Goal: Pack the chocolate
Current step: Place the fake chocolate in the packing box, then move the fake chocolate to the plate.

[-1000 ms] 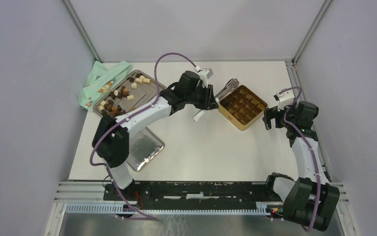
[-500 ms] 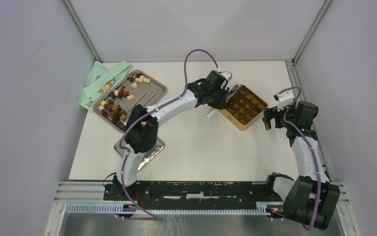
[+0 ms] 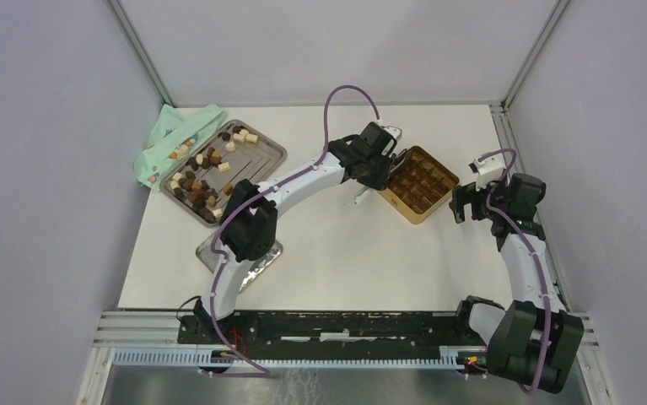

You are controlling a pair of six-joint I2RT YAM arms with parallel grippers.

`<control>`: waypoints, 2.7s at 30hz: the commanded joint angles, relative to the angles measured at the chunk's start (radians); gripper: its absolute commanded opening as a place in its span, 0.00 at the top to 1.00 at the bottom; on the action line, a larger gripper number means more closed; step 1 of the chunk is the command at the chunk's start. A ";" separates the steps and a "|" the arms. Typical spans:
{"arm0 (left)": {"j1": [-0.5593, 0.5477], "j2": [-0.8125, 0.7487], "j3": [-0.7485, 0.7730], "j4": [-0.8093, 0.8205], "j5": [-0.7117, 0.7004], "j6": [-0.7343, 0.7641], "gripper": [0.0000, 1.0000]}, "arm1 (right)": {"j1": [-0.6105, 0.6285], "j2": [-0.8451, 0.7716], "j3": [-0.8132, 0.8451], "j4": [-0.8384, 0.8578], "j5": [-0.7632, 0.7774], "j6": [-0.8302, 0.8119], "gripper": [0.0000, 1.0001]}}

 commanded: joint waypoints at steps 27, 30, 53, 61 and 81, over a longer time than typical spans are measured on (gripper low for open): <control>-0.011 -0.194 -0.064 0.148 -0.023 0.006 0.57 | 0.002 -0.003 -0.004 0.018 -0.060 -0.010 0.02; -0.007 -0.243 -0.108 0.157 -0.023 0.004 0.58 | 0.001 -0.005 -0.004 0.017 -0.078 -0.011 0.02; 0.680 -0.833 -0.773 0.027 0.012 0.126 0.58 | 0.032 -0.023 -0.006 0.006 -0.153 -0.021 0.02; 0.767 -0.833 -0.854 0.055 -0.109 0.129 0.58 | 0.098 -0.015 0.000 0.003 -0.141 -0.027 0.02; 0.977 -0.768 -0.956 0.206 -0.060 0.090 0.73 | 0.143 -0.027 -0.003 0.000 -0.150 -0.031 0.02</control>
